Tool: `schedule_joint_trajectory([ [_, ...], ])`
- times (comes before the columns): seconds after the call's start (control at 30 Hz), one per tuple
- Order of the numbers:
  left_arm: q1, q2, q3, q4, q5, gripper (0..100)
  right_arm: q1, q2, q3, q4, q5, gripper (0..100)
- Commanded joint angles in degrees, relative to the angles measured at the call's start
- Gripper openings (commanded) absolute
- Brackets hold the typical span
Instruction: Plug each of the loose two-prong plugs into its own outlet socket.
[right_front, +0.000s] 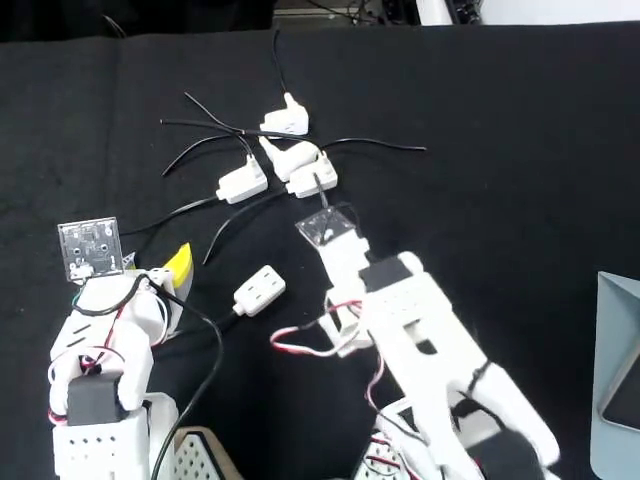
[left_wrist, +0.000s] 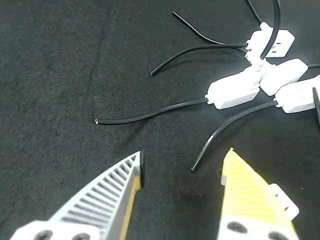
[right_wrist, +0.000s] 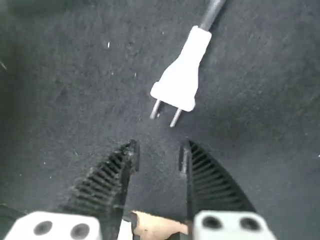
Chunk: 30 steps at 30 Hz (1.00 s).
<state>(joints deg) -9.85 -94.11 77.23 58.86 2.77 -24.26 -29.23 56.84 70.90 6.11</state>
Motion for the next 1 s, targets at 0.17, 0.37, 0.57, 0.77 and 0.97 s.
schedule_joint_trajectory([
  [0.17,-0.3,-0.4,-0.5,-1.1,0.0,26,1.0,6.0,-10.6,0.0,-5.8,13.8],
  [0.37,-0.3,-0.4,-0.5,-1.1,0.0,26,2.2,12.1,-11.9,-5.9,-10.7,13.5],
  [0.57,-0.2,-0.4,-0.5,-1.1,0.0,26,7.5,16.6,-12.1,-9.2,-10.3,13.4],
  [0.77,-0.2,-0.4,-0.5,-1.1,0.0,26,7.7,16.0,-12.1,-9.4,-10.6,13.4],
  [0.97,-0.2,-0.4,-0.5,-1.1,0.0,26,6.3,19.3,-11.9,-12.0,-10.8,13.4],
])
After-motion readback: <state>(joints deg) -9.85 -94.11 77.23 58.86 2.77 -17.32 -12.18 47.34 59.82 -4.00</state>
